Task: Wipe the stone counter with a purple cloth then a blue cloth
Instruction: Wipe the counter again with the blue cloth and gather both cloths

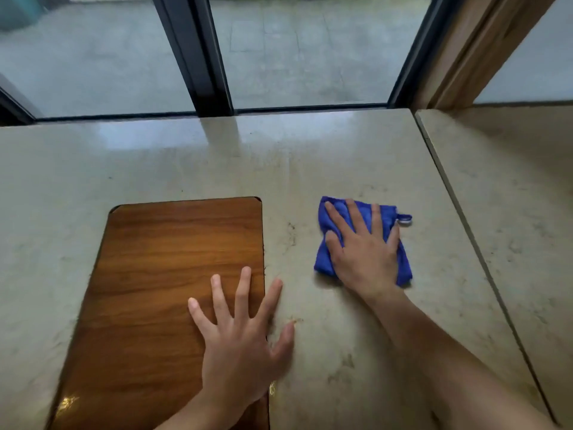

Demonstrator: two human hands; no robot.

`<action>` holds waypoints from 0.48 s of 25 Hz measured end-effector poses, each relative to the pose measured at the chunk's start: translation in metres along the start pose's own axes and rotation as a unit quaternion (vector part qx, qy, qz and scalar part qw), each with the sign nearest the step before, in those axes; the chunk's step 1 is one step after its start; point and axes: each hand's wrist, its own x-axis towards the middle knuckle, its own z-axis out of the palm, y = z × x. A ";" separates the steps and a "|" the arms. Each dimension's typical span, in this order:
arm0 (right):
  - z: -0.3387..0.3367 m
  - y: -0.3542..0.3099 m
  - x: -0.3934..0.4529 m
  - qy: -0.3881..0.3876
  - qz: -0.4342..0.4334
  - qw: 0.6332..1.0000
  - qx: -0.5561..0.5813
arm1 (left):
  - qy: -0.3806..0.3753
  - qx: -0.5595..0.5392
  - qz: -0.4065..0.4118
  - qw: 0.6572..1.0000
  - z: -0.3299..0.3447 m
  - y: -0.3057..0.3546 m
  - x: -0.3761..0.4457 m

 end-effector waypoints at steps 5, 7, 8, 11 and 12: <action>-0.021 -0.036 0.205 -0.019 0.011 0.999 0.028 | 0.039 0.011 0.000 0.999 0.007 -0.001 0.005; -0.021 -0.061 0.249 -0.020 0.016 0.999 0.023 | 0.061 0.022 0.003 0.998 0.010 -0.001 0.008; -0.019 -0.077 0.261 -0.028 0.000 0.999 0.023 | 0.066 0.024 0.001 0.998 0.011 -0.001 0.008; -0.011 -0.106 0.264 -0.045 -0.089 0.995 0.002 | 0.050 0.011 -0.004 0.999 0.009 -0.001 0.009; -0.010 -0.111 0.256 -0.050 -0.122 0.991 -0.006 | 0.039 0.009 -0.009 0.999 0.009 -0.002 0.009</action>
